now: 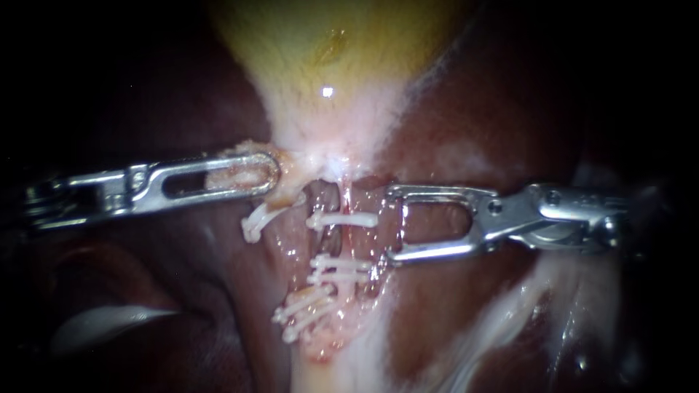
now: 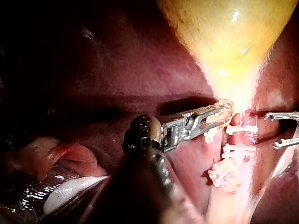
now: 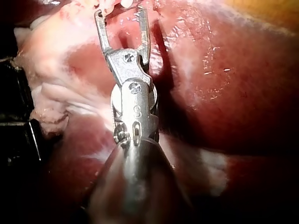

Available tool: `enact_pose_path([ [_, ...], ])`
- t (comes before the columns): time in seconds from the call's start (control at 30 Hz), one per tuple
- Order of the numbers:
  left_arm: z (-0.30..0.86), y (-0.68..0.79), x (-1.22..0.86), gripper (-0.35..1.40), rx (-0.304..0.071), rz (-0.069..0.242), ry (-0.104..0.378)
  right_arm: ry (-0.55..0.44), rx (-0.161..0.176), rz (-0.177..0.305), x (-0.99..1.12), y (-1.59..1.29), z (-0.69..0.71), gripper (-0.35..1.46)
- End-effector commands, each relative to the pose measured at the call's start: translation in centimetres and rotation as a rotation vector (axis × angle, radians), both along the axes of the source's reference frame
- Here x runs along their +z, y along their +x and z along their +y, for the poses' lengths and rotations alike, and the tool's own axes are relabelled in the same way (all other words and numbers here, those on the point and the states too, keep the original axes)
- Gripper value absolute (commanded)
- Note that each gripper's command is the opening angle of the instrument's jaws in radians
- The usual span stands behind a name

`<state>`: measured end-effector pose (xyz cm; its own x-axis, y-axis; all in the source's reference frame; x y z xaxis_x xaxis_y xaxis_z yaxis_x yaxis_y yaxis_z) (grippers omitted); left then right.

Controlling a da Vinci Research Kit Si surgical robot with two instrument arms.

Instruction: Going back third clip right tube

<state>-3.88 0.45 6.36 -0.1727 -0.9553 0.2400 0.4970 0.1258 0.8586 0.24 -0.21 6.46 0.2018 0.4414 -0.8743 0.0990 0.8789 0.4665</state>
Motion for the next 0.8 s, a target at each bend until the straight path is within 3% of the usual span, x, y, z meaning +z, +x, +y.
enact_pose_path([
  [0.03, 0.00, 0.00, 0.00, -0.35, 0.000, 0.000, 0.000, -0.009, -0.006, 0.001, -0.03, -0.03, 0.01, 0.50],
  [0.5, 0.03, -0.05, 0.03, -0.35, -0.001, 0.000, 0.000, -0.039, -0.021, 0.006, -0.13, -0.17, 0.04, 0.50],
  [0.8, 0.10, -0.17, 0.27, -0.35, -0.003, 0.008, -0.002, -0.039, -0.022, 0.007, -0.14, -0.17, 0.03, 0.50],
])
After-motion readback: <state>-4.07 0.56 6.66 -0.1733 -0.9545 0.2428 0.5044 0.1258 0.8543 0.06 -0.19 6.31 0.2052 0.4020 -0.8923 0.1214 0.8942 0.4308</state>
